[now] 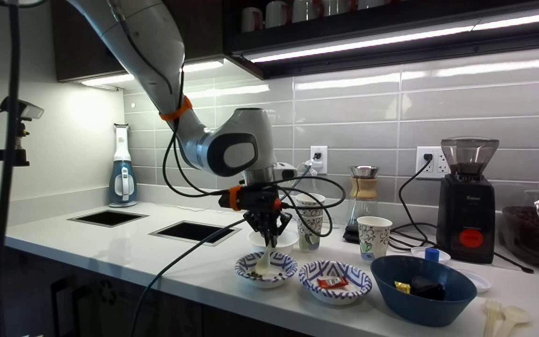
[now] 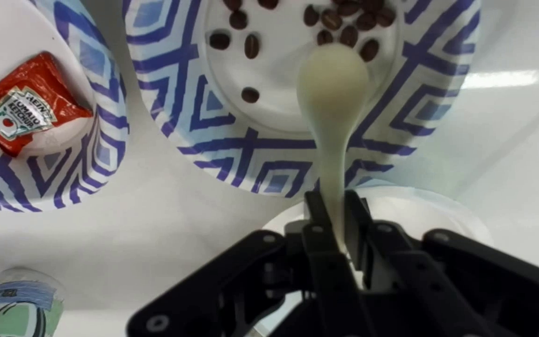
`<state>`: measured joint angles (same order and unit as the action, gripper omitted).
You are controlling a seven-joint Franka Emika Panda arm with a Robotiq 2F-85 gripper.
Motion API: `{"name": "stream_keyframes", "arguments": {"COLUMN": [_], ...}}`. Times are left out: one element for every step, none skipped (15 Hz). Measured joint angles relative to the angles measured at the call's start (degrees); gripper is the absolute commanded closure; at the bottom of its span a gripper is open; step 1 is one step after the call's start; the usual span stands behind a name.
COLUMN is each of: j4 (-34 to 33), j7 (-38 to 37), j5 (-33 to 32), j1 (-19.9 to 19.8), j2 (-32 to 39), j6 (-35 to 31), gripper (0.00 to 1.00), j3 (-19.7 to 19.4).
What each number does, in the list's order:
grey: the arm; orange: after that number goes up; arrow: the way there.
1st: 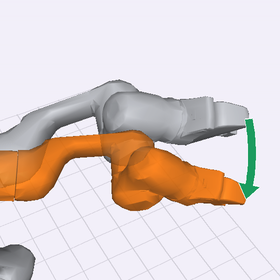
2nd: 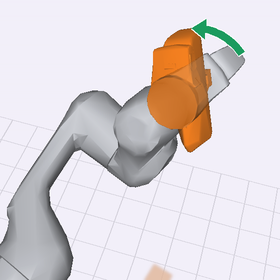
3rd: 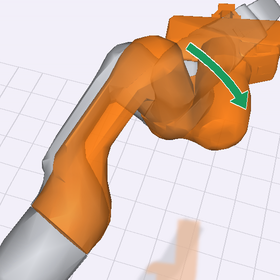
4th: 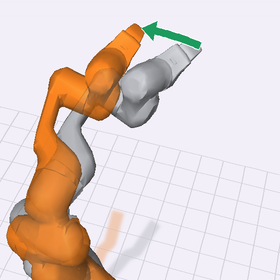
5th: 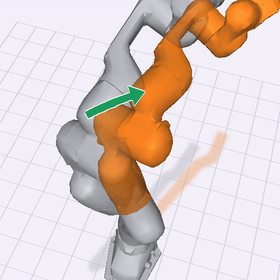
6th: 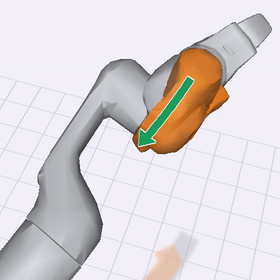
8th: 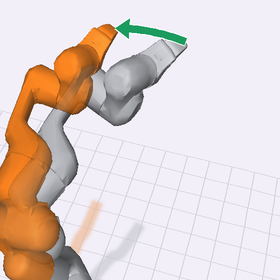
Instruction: Use the spoon to put some of the cereal into the white bowl
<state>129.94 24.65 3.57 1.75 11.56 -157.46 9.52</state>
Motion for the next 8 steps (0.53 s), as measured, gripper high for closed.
{"name": "stream_keyframes", "arguments": {"j4": [0.3,0.6,0.7,1.0,1.2,1.4,1.6,1.8], "j7": [-0.1,-0.1,-0.2,-0.2,-0.2,-0.3,-0.3,-0.4], "j5": [-0.1,-0.1,-0.1,-0.1,-0.1,0.0,0.0,0.0], "j1": [0.0,0.0,0.0,0.0,0.0,0.0,0.0,0.0], "j2": [0.0,0.0,0.0,0.0,0.0,0.0,-0.1,-0.2], "j6": [-0.4,-0.9,-1.6,-2.3,-3.0,-3.8,-4.3,-4.5], "gripper": [0.97,0.97,0.97,0.97,0.97,0.97,0.97,0.97], "j3": [0.0,-0.1,-0.1,-0.1,-0.1,-0.1,-0.1,-0.1]}}
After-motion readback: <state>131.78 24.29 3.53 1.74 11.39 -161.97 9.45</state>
